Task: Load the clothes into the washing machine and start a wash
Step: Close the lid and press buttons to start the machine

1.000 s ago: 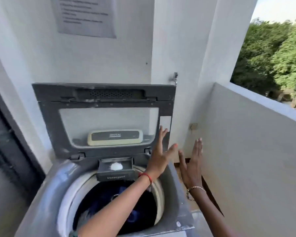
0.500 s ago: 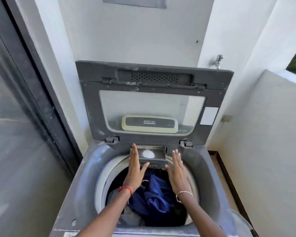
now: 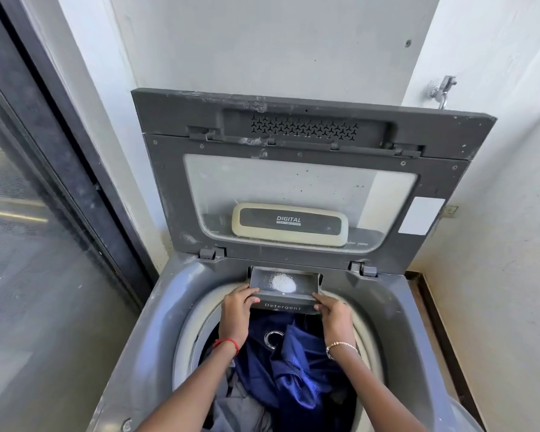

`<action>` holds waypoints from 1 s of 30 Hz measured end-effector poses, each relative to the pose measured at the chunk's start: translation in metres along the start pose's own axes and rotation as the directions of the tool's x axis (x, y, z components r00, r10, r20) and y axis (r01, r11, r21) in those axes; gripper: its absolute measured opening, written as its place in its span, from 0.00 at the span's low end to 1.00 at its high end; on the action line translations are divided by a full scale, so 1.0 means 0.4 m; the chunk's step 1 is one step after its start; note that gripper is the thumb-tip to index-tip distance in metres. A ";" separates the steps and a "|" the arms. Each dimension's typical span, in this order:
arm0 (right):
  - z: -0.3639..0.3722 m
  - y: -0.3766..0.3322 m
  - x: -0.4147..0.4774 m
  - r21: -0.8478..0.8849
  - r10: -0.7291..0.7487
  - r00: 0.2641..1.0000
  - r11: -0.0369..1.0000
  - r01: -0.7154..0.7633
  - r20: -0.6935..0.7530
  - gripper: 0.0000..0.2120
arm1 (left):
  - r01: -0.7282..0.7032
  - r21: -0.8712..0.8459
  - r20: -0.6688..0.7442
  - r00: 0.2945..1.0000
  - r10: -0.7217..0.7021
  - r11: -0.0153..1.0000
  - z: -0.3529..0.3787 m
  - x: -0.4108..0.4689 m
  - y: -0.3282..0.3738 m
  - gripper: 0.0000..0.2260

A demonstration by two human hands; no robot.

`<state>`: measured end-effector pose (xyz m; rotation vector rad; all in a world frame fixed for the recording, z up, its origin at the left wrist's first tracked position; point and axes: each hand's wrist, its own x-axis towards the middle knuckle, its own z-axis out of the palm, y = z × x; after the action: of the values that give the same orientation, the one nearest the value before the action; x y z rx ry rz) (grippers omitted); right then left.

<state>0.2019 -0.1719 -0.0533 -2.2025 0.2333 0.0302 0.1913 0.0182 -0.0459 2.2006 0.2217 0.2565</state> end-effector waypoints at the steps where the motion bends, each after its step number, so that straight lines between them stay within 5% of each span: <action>1: -0.003 -0.002 0.007 -0.006 -0.020 1.000 1.000 0.020 -0.013 0.18 | 0.000 0.003 -0.015 1.000 0.000 1.000 0.003 0.007 0.001 0.10; 13: -0.033 -0.070 0.097 -0.398 -0.170 0.982 0.909 0.125 -0.080 0.07 | -0.018 0.110 -0.146 0.989 0.034 0.994 0.034 0.107 0.011 0.08; 24: -0.050 -0.082 0.124 -0.433 -0.195 0.981 0.884 0.173 -0.006 0.02 | 0.070 0.039 -0.133 0.989 -0.064 0.997 0.034 0.130 0.014 0.16; 27: -0.068 -0.097 0.119 -0.352 -0.162 0.987 0.922 0.157 0.016 0.02 | -0.028 0.219 -0.165 0.984 0.065 0.975 0.018 0.128 0.064 0.12; 30: -0.110 -0.159 0.105 -0.289 -0.221 0.973 0.937 0.194 -0.064 0.10 | -0.252 0.368 -0.268 0.893 0.362 0.895 -0.006 0.150 0.152 0.26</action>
<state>0.2517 -0.1764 0.0191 -2.5050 0.0484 -0.1695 0.2526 -0.0012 0.0105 2.5083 0.0941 0.8276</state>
